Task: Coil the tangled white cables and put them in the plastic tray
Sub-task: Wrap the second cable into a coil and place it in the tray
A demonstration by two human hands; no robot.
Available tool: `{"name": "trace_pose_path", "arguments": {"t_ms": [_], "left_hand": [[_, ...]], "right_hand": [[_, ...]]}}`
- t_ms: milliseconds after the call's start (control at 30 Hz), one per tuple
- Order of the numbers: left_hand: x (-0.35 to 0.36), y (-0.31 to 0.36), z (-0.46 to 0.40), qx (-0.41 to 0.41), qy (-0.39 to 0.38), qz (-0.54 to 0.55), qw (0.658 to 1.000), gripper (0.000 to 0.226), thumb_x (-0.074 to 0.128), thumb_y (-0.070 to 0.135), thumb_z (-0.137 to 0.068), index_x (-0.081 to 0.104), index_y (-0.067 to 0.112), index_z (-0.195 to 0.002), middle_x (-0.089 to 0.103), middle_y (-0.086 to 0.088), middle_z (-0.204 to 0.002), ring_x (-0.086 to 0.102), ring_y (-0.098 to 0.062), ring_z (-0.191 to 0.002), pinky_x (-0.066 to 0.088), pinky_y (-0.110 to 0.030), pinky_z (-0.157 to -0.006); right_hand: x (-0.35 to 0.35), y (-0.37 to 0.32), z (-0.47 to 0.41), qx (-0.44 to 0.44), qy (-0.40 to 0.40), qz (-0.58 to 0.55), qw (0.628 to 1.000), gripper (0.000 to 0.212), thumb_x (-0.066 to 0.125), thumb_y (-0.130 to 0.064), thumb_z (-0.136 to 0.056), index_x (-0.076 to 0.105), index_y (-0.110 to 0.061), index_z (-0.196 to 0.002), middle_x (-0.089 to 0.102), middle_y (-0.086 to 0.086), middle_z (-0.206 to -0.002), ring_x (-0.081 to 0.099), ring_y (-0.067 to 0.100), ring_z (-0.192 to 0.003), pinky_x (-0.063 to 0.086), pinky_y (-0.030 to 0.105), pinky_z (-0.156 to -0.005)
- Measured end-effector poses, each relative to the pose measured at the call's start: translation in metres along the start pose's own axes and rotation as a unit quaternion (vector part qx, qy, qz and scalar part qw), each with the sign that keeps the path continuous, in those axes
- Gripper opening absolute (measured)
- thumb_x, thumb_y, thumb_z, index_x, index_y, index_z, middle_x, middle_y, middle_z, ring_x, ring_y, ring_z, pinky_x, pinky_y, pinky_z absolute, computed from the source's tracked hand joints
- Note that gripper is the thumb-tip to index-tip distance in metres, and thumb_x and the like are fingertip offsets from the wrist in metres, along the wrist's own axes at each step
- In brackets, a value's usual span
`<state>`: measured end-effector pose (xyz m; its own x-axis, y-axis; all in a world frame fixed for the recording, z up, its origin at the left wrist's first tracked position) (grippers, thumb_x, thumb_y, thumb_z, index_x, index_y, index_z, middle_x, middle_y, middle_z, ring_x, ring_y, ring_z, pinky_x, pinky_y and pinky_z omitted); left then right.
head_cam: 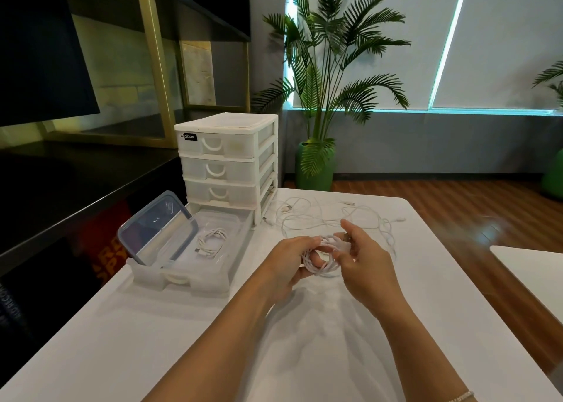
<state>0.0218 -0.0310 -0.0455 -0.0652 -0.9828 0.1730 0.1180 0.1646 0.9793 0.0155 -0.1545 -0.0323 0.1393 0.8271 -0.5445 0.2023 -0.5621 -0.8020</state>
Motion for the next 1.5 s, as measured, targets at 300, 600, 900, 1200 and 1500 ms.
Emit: {"name": "trace_pose_path", "arguments": {"t_ms": [300,600,900,1200,1500], "left_hand": [[0.010,-0.002,0.004,0.039,-0.024,-0.076,0.996,0.059,0.040,0.019,-0.098,0.055,0.019,-0.041,0.051,0.007,-0.048,0.049,-0.005,-0.053,0.042,-0.016,-0.059],[0.005,0.000,-0.001,0.035,0.031,-0.029,0.998,0.033,0.037,0.031,-0.100,0.063,0.019,-0.082,0.049,0.005,-0.052,0.049,-0.009,-0.057,0.046,-0.021,-0.065],[0.007,-0.002,-0.004,0.044,0.035,-0.052,0.997,0.025,0.042,0.035,-0.097,0.064,0.025,-0.092,0.058,-0.007,-0.078,0.058,-0.018,-0.079,0.053,-0.028,-0.078],[0.013,-0.002,-0.001,0.052,0.051,-0.106,0.992,0.024,0.037,0.033,-0.099,0.058,0.029,-0.088,0.046,0.002,-0.062,0.048,-0.009,-0.062,0.053,-0.036,-0.091],[0.009,0.002,-0.002,0.037,0.036,-0.094,0.994,0.024,0.038,0.033,-0.099,0.057,0.020,-0.105,0.054,-0.017,-0.088,0.059,-0.012,-0.074,0.056,-0.036,-0.088]], "right_hand": [[0.001,-0.001,0.001,-0.020,-0.061,-0.021,0.998,0.056,0.053,-0.012,-0.092,0.033,-0.025,-0.143,0.049,-0.002,-0.140,0.047,0.019,-0.128,0.038,0.034,-0.105],[-0.005,0.006,-0.003,0.036,-0.027,-0.186,0.982,0.022,0.067,-0.029,-0.081,0.072,-0.024,-0.101,0.073,-0.003,-0.097,0.067,0.015,-0.092,0.053,0.031,-0.086],[0.002,0.004,-0.002,0.045,-0.032,-0.159,0.986,0.036,0.068,-0.019,-0.082,0.062,-0.015,-0.117,0.068,0.000,-0.107,0.065,0.019,-0.097,0.051,0.032,-0.092],[0.002,0.002,-0.003,0.012,0.023,-0.040,0.999,0.021,0.059,-0.021,-0.089,0.067,-0.011,-0.106,0.070,0.006,-0.099,0.061,0.019,-0.086,0.045,0.026,-0.077],[-0.001,0.002,-0.002,0.040,-0.016,-0.129,0.991,0.017,0.063,-0.014,-0.086,0.070,-0.013,-0.101,0.071,0.001,-0.090,0.068,0.019,-0.084,0.056,0.033,-0.080]]}}
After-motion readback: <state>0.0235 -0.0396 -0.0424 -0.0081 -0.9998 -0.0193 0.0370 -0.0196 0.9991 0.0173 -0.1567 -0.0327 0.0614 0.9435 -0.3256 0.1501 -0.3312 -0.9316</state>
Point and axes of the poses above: each hand's wrist, its own z-axis away from the middle knuckle, its own x-axis out of the palm, y = z × x, the point moved 2 cm from there along -z, towards the middle knuckle
